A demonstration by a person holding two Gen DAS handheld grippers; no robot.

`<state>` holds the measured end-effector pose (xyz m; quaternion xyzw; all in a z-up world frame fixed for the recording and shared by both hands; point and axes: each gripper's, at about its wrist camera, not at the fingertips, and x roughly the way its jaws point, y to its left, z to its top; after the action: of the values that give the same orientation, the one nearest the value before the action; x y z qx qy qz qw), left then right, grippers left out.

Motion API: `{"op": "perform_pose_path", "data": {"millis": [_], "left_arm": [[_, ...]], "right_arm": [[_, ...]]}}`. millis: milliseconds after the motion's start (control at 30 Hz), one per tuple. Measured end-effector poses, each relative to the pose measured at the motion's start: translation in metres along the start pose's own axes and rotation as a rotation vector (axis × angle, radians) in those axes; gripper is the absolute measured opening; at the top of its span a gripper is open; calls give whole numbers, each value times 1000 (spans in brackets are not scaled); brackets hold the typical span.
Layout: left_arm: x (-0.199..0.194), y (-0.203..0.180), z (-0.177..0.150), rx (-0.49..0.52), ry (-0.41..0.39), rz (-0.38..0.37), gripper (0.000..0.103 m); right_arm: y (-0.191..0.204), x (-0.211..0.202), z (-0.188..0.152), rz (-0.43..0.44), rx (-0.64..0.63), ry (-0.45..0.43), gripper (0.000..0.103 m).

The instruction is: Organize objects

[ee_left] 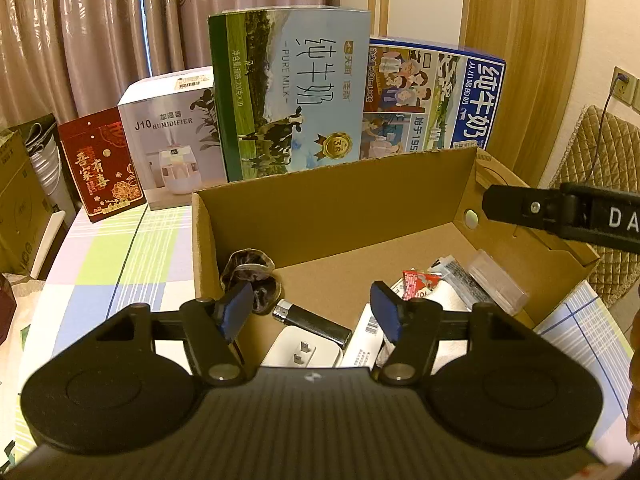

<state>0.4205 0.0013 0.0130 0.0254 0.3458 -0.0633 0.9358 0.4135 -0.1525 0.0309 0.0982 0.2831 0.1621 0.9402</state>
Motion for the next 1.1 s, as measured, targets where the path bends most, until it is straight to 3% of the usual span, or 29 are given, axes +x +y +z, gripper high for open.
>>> {"op": "perform_pose_path", "data": {"millis": [300,400,500,800,1100], "left_arm": [[-18,5,-3,-7,-10,22,81],[-28,7,-4,-17,-29,32,91],[-42,8,-8,-32,-45,36,101],[-96,-7,-19,-54,-63,34,102],[-177,-28,-29,-52,-97,58,102]], "right_arm": [[-11,-13,-2,-30,7,7,88],[-14,-24,-2,-42,13,0,101],[-15,-37,-1,-44,3,3,101],[-17,-76,3,-39,-80,115,101],[-15,-146,6,-18,-114,146,101]]}}
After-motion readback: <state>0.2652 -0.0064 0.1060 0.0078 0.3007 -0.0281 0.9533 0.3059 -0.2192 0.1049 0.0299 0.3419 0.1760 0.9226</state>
